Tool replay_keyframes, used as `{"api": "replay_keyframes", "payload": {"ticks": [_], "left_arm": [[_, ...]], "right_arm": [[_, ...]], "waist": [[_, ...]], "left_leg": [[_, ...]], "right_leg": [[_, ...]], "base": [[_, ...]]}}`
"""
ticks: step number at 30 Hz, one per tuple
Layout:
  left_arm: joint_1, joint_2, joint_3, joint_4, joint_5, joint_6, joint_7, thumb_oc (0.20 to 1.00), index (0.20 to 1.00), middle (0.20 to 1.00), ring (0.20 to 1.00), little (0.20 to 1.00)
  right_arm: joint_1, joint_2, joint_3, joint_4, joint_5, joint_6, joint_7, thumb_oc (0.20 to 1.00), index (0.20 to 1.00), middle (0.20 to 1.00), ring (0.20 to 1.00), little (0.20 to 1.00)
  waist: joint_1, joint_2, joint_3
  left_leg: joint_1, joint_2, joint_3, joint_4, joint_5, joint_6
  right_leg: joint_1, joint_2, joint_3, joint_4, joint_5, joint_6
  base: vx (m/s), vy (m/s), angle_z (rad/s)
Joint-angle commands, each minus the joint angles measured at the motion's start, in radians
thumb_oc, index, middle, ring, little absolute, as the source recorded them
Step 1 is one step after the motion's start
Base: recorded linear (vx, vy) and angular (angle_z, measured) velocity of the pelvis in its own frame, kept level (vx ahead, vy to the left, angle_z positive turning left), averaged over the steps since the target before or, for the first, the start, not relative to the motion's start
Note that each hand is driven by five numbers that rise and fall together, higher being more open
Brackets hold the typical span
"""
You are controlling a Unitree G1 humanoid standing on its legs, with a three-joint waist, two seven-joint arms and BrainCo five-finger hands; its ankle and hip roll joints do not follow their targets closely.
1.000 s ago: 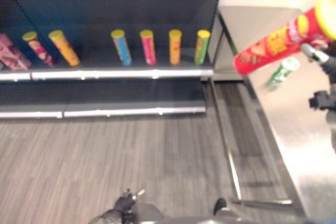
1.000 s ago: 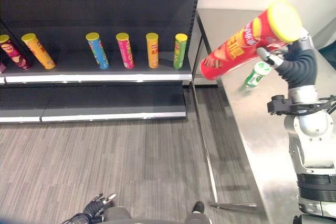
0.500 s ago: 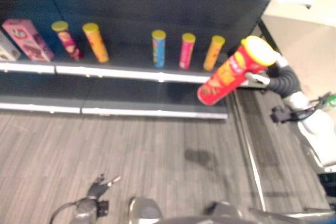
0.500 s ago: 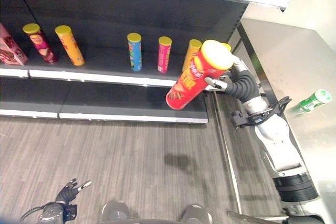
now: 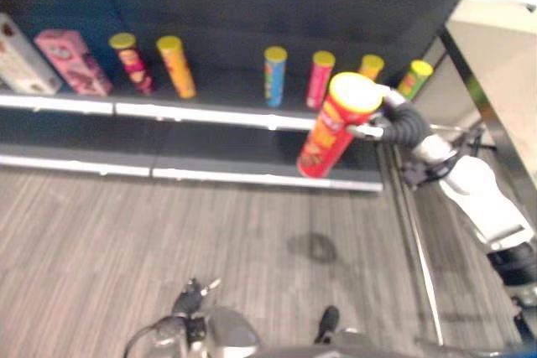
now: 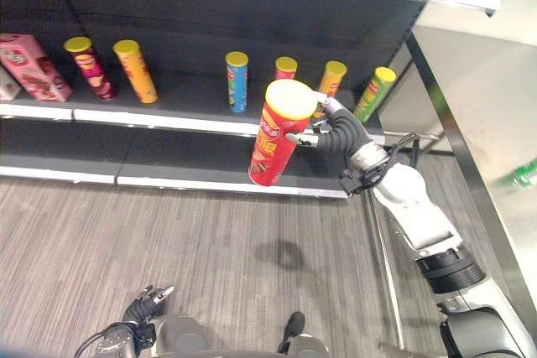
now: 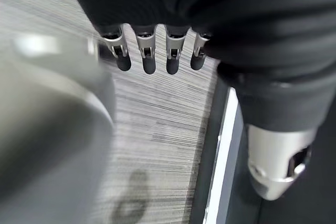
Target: Put the goods on the table back onto the shelves and tidy them up.
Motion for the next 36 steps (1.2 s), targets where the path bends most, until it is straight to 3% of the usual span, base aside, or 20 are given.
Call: {"api": "replay_keyframes", "payload": {"ticks": [1, 2, 4, 5, 6, 7, 9, 11, 12, 13, 15, 16, 18, 21, 24, 28, 30, 32, 36], "left_arm": [[0.041, 0.076, -0.035, -0.075, -0.014, -0.040, 0.017, 1.000, 1.000, 1.000, 1.000, 1.000], [0.026, 0.085, -0.054, -0.077, 0.007, -0.034, 0.011, 1.000, 1.000, 1.000, 1.000, 1.000], [0.023, 0.104, -0.080, -0.095, 0.031, -0.027, -0.013, 1.000, 1.000, 1.000, 1.000, 1.000], [0.025, 0.113, -0.089, -0.106, 0.049, -0.029, -0.014, 1.000, 1.000, 1.000, 1.000, 1.000], [0.024, 0.114, -0.089, -0.106, 0.049, -0.029, -0.014, 1.000, 1.000, 1.000, 1.000, 1.000], [0.029, 0.135, -0.085, -0.127, 0.057, -0.029, -0.017, 1.000, 1.000, 1.000, 1.000, 1.000], [0.044, 0.140, -0.064, -0.129, 0.035, -0.027, -0.025, 1.000, 1.000, 1.000, 1.000, 1.000], [0.062, 0.140, -0.052, -0.128, 0.027, -0.024, -0.029, 1.000, 1.000, 1.000, 1.000, 1.000], [0.068, 0.129, -0.042, -0.112, 0.024, -0.022, -0.029, 1.000, 1.000, 1.000, 1.000, 1.000], [0.075, 0.119, -0.036, -0.105, 0.026, -0.019, -0.032, 1.000, 1.000, 1.000, 1.000, 1.000], [0.074, 0.119, -0.036, -0.105, 0.026, -0.019, -0.032, 1.000, 1.000, 1.000, 1.000, 1.000], [0.067, 0.084, -0.019, -0.054, 0.037, -0.022, -0.014, 1.000, 1.000, 1.000, 1.000, 1.000], [0.083, 0.062, -0.016, -0.073, 0.042, -0.026, -0.019, 1.000, 1.000, 1.000, 1.000, 1.000], [0.111, 0.026, -0.014, -0.084, 0.032, -0.024, -0.025, 1.000, 1.000, 1.000, 1.000, 1.000], [0.103, 0.030, -0.032, -0.094, 0.055, -0.022, -0.027, 1.000, 1.000, 1.000, 1.000, 1.000], [0.085, 0.043, -0.038, -0.109, 0.045, -0.027, -0.022, 1.000, 1.000, 1.000, 1.000, 1.000], [0.079, 0.051, -0.037, -0.115, 0.038, -0.027, -0.021, 1.000, 1.000, 1.000, 1.000, 1.000], [0.078, 0.059, -0.035, -0.121, 0.038, -0.033, -0.013, 1.000, 1.000, 1.000, 1.000, 1.000], [0.080, 0.063, -0.041, -0.130, 0.051, -0.036, -0.017, 1.000, 1.000, 1.000, 1.000, 1.000]], "right_arm": [[-0.081, -0.028, -0.053, -0.118, 0.011, -0.042, -0.013, 0.200, 0.200, 0.200, 0.200, 0.200], [-0.027, -0.022, -0.084, -0.134, -0.006, -0.039, -0.008, 0.200, 0.200, 0.200, 0.200, 0.200], [0.007, -0.013, -0.103, -0.134, -0.028, -0.029, -0.006, 0.200, 0.200, 0.200, 0.200, 0.200], [0.014, -0.005, -0.101, -0.133, -0.041, -0.032, -0.014, 0.200, 0.200, 0.200, 0.200, 0.200], [0.014, -0.004, -0.101, -0.133, -0.041, -0.032, -0.014, 0.200, 0.200, 0.200, 0.200, 0.200], [0.001, 0.016, -0.091, -0.125, -0.051, -0.034, -0.017, 0.200, 0.200, 0.200, 0.200, 0.200], [-0.008, 0.020, -0.076, -0.132, -0.044, -0.036, -0.005, 0.200, 0.200, 0.200, 0.200, 0.200], [-0.031, 0.025, -0.066, -0.129, -0.031, -0.040, 0.001, 0.200, 0.200, 0.200, 0.200, 0.200], [-0.041, 0.028, -0.056, -0.125, -0.031, -0.042, 0.001, 0.200, 0.200, 0.200, 0.200, 0.200], [-0.044, 0.028, -0.055, -0.123, -0.033, -0.045, 0.000, 0.200, 0.200, 0.200, 0.200, 0.200], [-0.046, 0.028, -0.054, -0.122, -0.032, -0.046, 0.000, 0.200, 0.200, 0.200, 0.200, 0.200], [-0.033, 0.019, -0.064, -0.116, -0.038, -0.059, -0.019, 0.200, 0.200, 0.200, 0.200, 0.200], [-0.013, 0.022, -0.070, -0.133, -0.036, -0.045, -0.005, 0.200, 0.200, 0.200, 0.200, 0.200], [-0.009, 0.013, -0.076, -0.137, -0.033, -0.050, -0.016, 0.200, 0.200, 0.200, 0.200, 0.200], [0.010, -0.004, -0.089, -0.154, -0.043, -0.056, -0.012, 0.200, 0.200, 0.200, 0.200, 0.200], [0.016, -0.014, -0.098, -0.170, -0.045, -0.062, -0.010, 0.200, 0.200, 0.200, 0.200, 0.200], [0.020, -0.022, -0.097, -0.169, -0.065, -0.058, -0.014, 0.200, 0.200, 0.200, 0.200, 0.200], [0.012, -0.038, -0.085, -0.169, -0.091, -0.057, -0.014, 0.200, 0.200, 0.200, 0.200, 0.200], [0.013, -0.085, -0.104, -0.174, -0.163, -0.057, -0.018, 0.200, 0.200, 0.200, 0.200, 0.200]], "waist": [[0.025, 0.016, -0.073], [0.006, 0.014, -0.068], [0.006, 0.014, -0.065], [0.002, 0.019, -0.053], [0.002, 0.015, -0.056], [0.000, 0.027, -0.040], [-0.019, 0.037, -0.019], [-0.009, 0.039, -0.007], [-0.008, 0.038, 0.002], [-0.011, 0.038, 0.007], [-0.013, 0.039, 0.004], [-0.024, 0.019, 0.008], [-0.010, 0.010, -0.003], [0.012, 0.014, -0.018], [-0.002, 0.021, -0.008], [-0.007, 0.015, 0.030], [-0.011, 0.010, 0.033], [-0.004, 0.009, 0.042], [-0.031, 0.030, 0.042]], "left_leg": [[0.065, -0.097, -0.054, -0.017, 0.140, 0.003], [0.051, -0.122, -0.010, 0.019, 0.082, 0.003], [0.067, -0.193, 0.013, 0.020, 0.017, 0.018], [0.084, -0.243, 0.021, 0.014, 0.003, 0.052], [0.080, -0.249, 0.022, 0.014, 0.006, 0.055], [0.120, -0.322, 0.045, -0.021, 0.001, 0.106], [0.176, -0.365, 0.073, -0.101, 0.014, 0.134], [0.191, -0.402, 0.083, -0.124, 0.005, 0.153], [0.205, -0.425, 0.088, -0.124, -0.011, 0.164], [0.212, -0.442, 0.085, -0.124, -0.019, 0.169], [0.206, -0.441, 0.083, -0.124, -0.014, 0.169], [0.223, -0.489, 0.071, -0.124, -0.052, 0.170], [0.209, -0.501, 0.059, -0.124, -0.043, 0.174], [0.194, -0.500, 0.077, -0.117, -0.037, 0.169], [0.171, -0.492, 0.081, -0.066, -0.045, 0.157], [0.088, -0.468, 0.069, 0.055, -0.068, 0.132], [0.077, -0.419, 0.084, 0.030, -0.038, 0.112], [0.066, -0.382, 0.043, 0.004, -0.008, 0.090], [0.099, -0.378, 0.060, -0.055, -0.007, 0.087]], "right_leg": [[0.152, -0.195, -0.011, -0.040, 0.093, 0.085], [0.160, -0.246, -0.016, 0.001, 0.199, 0.085], [0.121, -0.300, 0.008, 0.061, 0.312, 0.085], [0.109, -0.320, -0.002, 0.093, 0.343, 0.085], [0.105, -0.324, -0.001, 0.090, 0.348, 0.085], [0.077, -0.321, -0.050, 0.146, 0.340, 0.069], [-0.005, -0.200, -0.067, 0.201, 0.237, 0.042], [-0.023, -0.138, -0.166, 0.177, 0.183, 0.020], [-0.056, -0.074, -0.209, 0.164, 0.149, 0.006], [-0.078, -0.034, -0.203, 0.139, 0.137, 0.007], [-0.078, -0.031, -0.207, 0.131, 0.144, 0.004], [-0.078, 0.067, -0.179, -0.053, 0.140, -0.013], [-0.024, 0.090, -0.141, -0.120, 0.138, -0.023], [0.038, 0.108, -0.168, -0.196, 0.142, -0.023], [0.059, 0.109, -0.184, -0.209, 0.135, -0.026], [0.053, 0.096, -0.190, -0.193, 0.125, -0.035], [0.052, 0.086, -0.192, -0.196, 0.131, -0.024], [0.038, 0.059, -0.178, -0.183, 0.137, -0.007], [-0.007, 0.011, -0.170, -0.127, 0.148, 0.019]], "base": [[0.40, 0.871, -0.55], [0.30, 0.555, -0.40], [0.24, 0.483, 0.22], [0.17, 0.369, 0.37], [0.22, 0.576, 0.30], [0.22, 0.586, 0.23], [0.25, 0.628, 0.38], [0.16, 0.360, 0.14], [0.16, 0.274, -0.46], [0.10, 0.167, -0.65], [0.11, 0.068, -0.18], [0.22, 0.103, 0.19], [0.15, 0.042, 0.47], [0.07, -0.039, -0.01], [0.05, -0.045, -0.09], [-0.06, -0.013, 0.31], [-0.02, 0.111, 0.22], [0.00, 0.179, 0.08], [-0.04, 0.185, -0.19]]}}
